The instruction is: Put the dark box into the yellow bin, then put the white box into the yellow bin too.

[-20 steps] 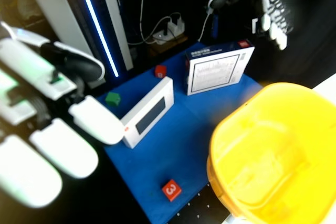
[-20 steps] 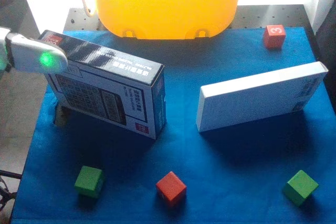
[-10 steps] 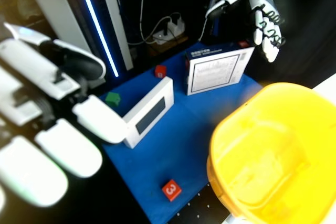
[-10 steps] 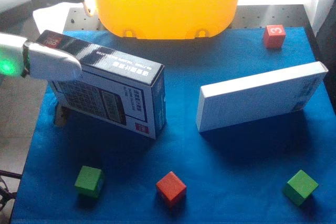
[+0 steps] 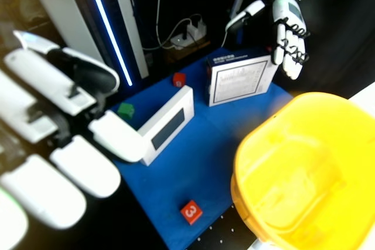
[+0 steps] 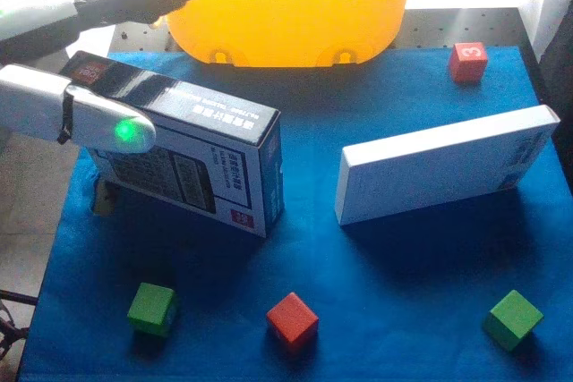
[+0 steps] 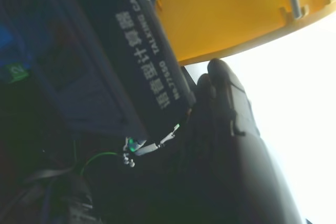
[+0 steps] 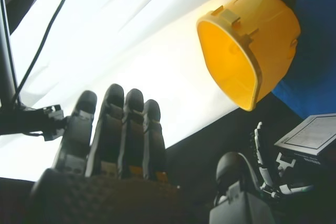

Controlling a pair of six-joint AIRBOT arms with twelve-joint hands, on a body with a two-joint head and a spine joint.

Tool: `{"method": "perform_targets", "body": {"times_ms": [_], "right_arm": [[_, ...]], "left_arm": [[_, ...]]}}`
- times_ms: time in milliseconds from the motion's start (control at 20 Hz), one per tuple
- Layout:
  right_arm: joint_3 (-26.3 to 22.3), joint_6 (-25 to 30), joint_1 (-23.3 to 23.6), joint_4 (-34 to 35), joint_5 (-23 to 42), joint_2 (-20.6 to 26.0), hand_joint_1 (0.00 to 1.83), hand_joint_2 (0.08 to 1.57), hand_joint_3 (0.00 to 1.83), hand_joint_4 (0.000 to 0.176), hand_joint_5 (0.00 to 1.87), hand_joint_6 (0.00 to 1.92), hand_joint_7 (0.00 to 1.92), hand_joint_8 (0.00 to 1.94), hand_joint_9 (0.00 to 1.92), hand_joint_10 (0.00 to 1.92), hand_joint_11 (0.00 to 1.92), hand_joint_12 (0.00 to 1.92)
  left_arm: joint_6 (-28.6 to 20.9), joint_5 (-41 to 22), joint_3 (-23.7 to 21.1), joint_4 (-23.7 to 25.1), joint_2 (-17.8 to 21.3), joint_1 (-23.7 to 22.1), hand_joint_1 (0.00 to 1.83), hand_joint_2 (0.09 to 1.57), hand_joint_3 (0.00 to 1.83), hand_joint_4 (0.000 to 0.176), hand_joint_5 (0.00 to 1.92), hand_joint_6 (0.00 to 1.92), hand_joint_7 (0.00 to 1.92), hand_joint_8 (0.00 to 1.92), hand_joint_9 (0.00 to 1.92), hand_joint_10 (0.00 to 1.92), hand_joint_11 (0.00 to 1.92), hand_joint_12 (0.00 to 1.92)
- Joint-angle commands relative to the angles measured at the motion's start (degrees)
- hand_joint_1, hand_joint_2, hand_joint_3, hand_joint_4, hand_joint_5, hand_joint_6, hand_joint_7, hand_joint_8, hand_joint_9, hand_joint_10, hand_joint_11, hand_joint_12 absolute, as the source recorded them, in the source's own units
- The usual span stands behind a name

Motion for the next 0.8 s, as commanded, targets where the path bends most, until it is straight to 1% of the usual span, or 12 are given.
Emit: {"method": "perform_targets", "body": {"times_ms": [0, 100, 150, 200, 250, 300, 400, 450, 500, 550, 650, 750], "right_arm": [[-0.01, 0.02, 0.60, 0.48, 6.28, -0.05, 0.00, 1.08, 0.00, 0.000, 0.34, 0.00, 0.36, 0.00, 0.29, 0.00, 0.02, 0.13], [-0.02, 0.02, 0.59, 0.48, 6.31, -0.05, 0.00, 1.08, 0.00, 0.000, 0.33, 0.00, 0.35, 0.00, 0.27, 0.00, 0.00, 0.13], [-0.01, 0.02, 0.58, 0.48, 6.32, -0.05, 0.00, 1.08, 0.00, 0.000, 0.33, 0.00, 0.34, 0.00, 0.27, 0.00, 0.00, 0.11], [-0.01, 0.02, 0.55, 0.49, 6.33, -0.05, 0.00, 1.09, 0.00, 0.000, 0.31, 0.00, 0.33, 0.00, 0.27, 0.00, 0.00, 0.11], [-0.01, 0.02, 0.54, 0.49, 6.34, -0.05, 0.00, 1.09, 0.00, 0.000, 0.31, 0.00, 0.33, 0.00, 0.27, 0.00, 0.00, 0.11], [-0.01, 0.02, 0.54, 0.49, 6.35, -0.05, 0.00, 1.09, 0.00, 0.000, 0.31, 0.00, 0.33, 0.00, 0.27, 0.00, 0.00, 0.11], [0.00, 0.02, 0.53, 0.49, 6.39, -0.05, 0.00, 1.08, 0.00, 0.000, 0.31, 0.00, 0.33, 0.00, 0.27, 0.00, 0.00, 0.12], [0.00, 0.02, 0.53, 0.49, 6.41, -0.05, 0.00, 1.09, 0.00, 0.000, 0.31, 0.00, 0.34, 0.00, 0.28, 0.00, 0.01, 0.12], [-0.01, 0.02, 0.53, 0.50, 6.51, -0.05, 0.00, 1.08, 0.00, 0.000, 0.31, 0.00, 0.33, 0.00, 0.28, 0.00, 0.01, 0.12], [0.00, 0.02, 0.53, 0.51, 6.54, -0.05, 0.00, 1.08, 0.00, 0.000, 0.31, 0.00, 0.32, 0.00, 0.27, 0.00, 0.01, 0.12], [0.01, 0.02, 0.53, 0.52, 6.59, -0.05, 0.00, 1.07, 0.00, 0.000, 0.31, 0.00, 0.33, 0.00, 0.28, 0.00, 0.01, 0.12], [0.02, 0.02, 0.53, 0.53, 6.68, -0.05, 0.00, 1.06, 0.00, 0.000, 0.31, 0.00, 0.33, 0.00, 0.27, 0.00, 0.00, 0.09]], "left_arm": [[-0.68, -4.59, 0.31, -2.54, -0.45, -0.70, 0.33, 0.74, 0.01, 0.054, 0.00, 0.00, 0.14, 0.00, 0.16, 0.00, 0.00, 0.54], [-0.69, -4.11, 0.59, -2.29, -0.91, -0.71, 0.32, 0.77, 0.01, 0.044, 0.01, 0.00, 0.15, 0.00, 0.16, 0.00, 0.00, 0.57], [-0.69, -3.70, 0.75, -2.07, -1.22, -0.71, 0.40, 0.76, 0.00, 0.038, 0.02, 0.01, 0.16, 0.00, 0.17, 0.00, 0.00, 0.57], [-0.70, -3.24, 0.94, -1.69, -1.66, -0.71, 0.80, 0.72, 0.00, 0.030, 0.19, 0.00, 0.28, 0.00, 0.22, 0.00, 0.07, 0.44], [-0.70, -3.23, 1.00, -1.61, -1.86, -0.71, 0.80, 0.72, 0.00, 0.030, 0.19, 0.00, 0.28, 0.00, 0.22, 0.00, 0.07, 0.44], [-0.71, -3.22, 1.05, -1.60, -2.01, -0.71, 1.03, 0.76, 0.00, 0.000, 0.37, 0.01, 0.41, 0.00, 0.41, 0.01, 0.24, 0.43], [-0.72, -3.16, 1.56, -1.54, -2.77, -0.71, 1.32, 0.85, 0.00, 0.000, 0.73, 0.03, 0.82, 0.03, 0.85, 0.05, 0.62, 0.48], [-0.72, -3.07, 1.78, -1.50, -2.99, -0.71, 1.39, 0.96, 0.01, 0.000, 0.89, 0.02, 1.14, 0.48, 1.06, 0.05, 0.75, 0.57], [-0.72, -2.51, 2.17, -1.50, -3.36, -0.71, 1.40, 0.99, 0.00, 0.000, 1.07, 0.54, 1.28, 0.43, 1.18, 0.57, 0.91, 0.77], [-0.72, -2.39, 2.43, -1.50, -3.57, -0.71, 1.40, 1.02, 0.00, 0.000, 1.13, 0.62, 1.20, 0.58, 1.10, 0.86, 0.92, 0.92], [-0.93, -2.10, 3.11, -1.65, -4.05, -0.72, 1.40, 1.03, 0.00, 0.000, 1.20, 0.62, 1.14, 0.63, 1.04, 0.97, 0.86, 1.02], [-1.05, -2.04, 3.55, -2.01, -4.31, -0.73, 1.40, 1.02, 0.00, 0.000, 1.26, 0.39, 1.18, 0.57, 1.07, 1.09, 0.85, 1.23]]}}
